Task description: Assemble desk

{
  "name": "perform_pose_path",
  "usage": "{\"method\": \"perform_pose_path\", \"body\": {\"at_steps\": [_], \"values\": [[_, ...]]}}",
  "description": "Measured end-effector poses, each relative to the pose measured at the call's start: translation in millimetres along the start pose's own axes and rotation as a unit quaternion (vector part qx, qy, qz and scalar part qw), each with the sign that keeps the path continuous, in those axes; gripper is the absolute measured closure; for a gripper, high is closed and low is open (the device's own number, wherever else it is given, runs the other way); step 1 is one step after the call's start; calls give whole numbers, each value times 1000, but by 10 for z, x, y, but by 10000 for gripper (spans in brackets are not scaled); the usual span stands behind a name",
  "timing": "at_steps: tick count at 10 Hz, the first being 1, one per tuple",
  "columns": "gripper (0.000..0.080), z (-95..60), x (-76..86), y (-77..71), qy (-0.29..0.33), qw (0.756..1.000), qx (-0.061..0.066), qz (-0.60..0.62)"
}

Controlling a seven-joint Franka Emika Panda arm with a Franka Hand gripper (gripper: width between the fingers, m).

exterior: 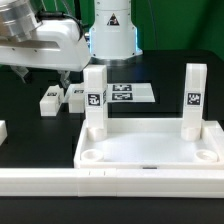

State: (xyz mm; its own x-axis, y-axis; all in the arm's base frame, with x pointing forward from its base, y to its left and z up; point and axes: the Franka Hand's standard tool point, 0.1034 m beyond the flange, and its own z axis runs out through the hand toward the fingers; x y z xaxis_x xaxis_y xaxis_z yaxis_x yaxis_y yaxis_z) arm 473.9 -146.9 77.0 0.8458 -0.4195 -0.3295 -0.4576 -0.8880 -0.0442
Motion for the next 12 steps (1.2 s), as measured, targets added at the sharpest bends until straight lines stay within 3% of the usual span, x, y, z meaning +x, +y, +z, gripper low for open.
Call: {"method": "perform_pose_path", "body": {"at_steps": [1, 4, 7, 9, 12], "values": [[150, 53, -44, 43, 5, 1000, 0, 1], [150, 175, -280, 106, -79, 997, 10, 3], [150, 219, -300, 120, -156, 988, 9, 7], [150, 249, -397, 106, -221, 975, 7, 10], [150, 300, -372, 129, -247, 969, 3, 13]]}}
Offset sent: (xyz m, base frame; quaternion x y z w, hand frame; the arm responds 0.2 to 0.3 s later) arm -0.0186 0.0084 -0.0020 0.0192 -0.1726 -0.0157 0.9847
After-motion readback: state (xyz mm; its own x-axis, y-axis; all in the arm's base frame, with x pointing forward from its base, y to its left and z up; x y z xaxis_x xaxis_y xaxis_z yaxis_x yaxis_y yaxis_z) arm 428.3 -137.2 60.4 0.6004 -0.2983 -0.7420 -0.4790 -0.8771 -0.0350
